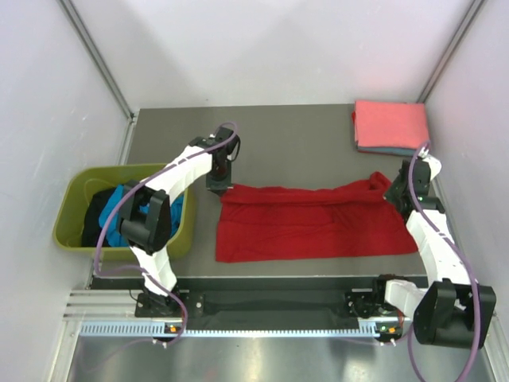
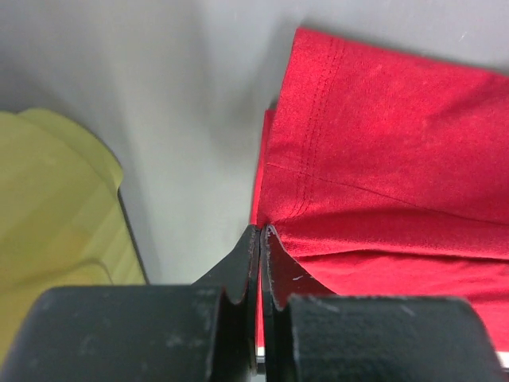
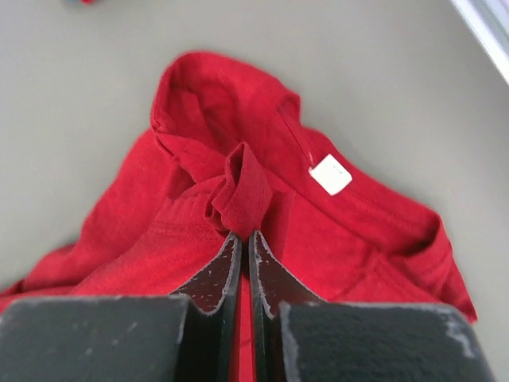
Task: Fold and stack the t-shirts
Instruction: Fold the tshirt
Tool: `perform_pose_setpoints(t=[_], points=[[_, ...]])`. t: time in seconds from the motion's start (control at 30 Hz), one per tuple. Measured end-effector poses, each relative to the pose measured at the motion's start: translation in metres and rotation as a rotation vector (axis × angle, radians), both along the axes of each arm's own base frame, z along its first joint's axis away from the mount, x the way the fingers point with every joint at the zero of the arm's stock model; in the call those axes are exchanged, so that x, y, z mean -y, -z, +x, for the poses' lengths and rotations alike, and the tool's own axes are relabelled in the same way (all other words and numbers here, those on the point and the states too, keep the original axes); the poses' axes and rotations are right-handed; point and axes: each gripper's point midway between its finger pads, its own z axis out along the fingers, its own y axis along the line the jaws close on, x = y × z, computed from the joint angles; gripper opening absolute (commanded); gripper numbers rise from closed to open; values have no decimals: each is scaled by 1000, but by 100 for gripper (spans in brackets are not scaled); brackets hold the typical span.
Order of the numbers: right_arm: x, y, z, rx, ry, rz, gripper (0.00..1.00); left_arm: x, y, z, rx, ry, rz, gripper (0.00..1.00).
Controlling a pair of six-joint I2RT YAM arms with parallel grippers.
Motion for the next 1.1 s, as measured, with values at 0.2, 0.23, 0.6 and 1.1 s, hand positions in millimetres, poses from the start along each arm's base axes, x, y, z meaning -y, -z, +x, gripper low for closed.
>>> perform_pose_setpoints(t=[0.2,0.23,0.6,1.1], points=[[-1,10,-16,-25,27,24,0,-8,2,-14,-2,-4,55,0],[-1,12,-18,-28,31,28,1,-10,2,-17,-3,-7,58,0],[-12,63,-51,-136,54,108,0,-22,28,-68,-81,16,89,0],[-10,60,-60,-102,88,119,27,-14,35,-79,-82,30,110,19]])
